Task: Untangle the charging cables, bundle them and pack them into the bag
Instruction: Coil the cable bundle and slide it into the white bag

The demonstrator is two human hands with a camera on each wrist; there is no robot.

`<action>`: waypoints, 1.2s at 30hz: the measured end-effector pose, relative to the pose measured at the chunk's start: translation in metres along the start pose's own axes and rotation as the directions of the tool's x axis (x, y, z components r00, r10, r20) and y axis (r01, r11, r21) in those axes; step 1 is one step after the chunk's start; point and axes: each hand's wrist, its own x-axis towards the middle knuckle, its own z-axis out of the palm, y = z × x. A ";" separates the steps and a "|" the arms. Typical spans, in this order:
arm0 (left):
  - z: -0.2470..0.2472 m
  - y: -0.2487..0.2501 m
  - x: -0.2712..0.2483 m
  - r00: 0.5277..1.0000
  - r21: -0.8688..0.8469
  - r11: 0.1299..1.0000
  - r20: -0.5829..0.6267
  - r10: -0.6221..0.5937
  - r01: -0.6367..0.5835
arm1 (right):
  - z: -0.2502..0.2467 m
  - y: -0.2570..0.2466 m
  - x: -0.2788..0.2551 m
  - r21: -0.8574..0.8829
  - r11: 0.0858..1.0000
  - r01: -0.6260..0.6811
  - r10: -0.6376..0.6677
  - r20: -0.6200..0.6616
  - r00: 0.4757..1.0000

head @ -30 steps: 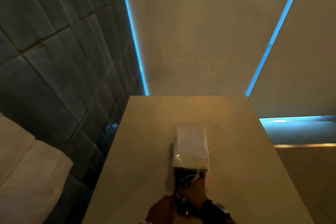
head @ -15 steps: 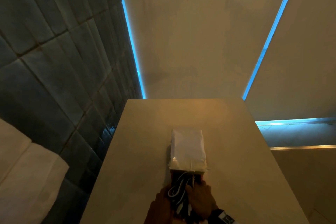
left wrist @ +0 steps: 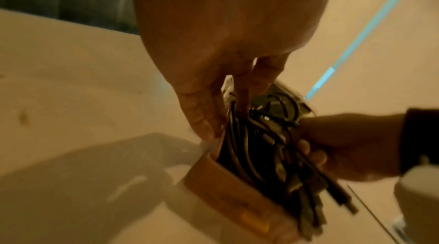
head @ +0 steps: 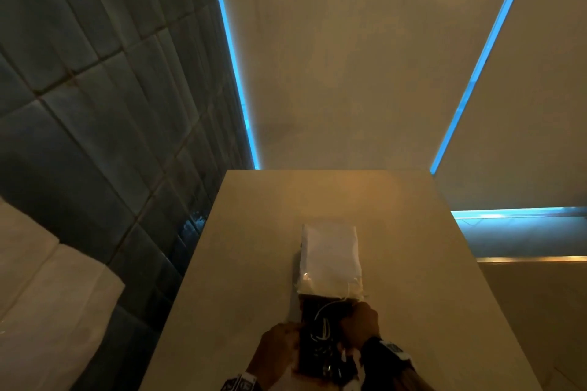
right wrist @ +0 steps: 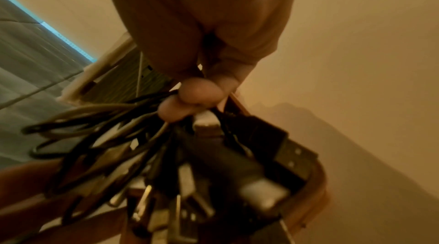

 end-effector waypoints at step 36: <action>0.026 0.005 0.025 0.960 0.344 0.931 -0.197 0.197 -0.121 | 0.018 0.049 0.021 0.046 0.997 -0.066 0.066 -0.014 0.998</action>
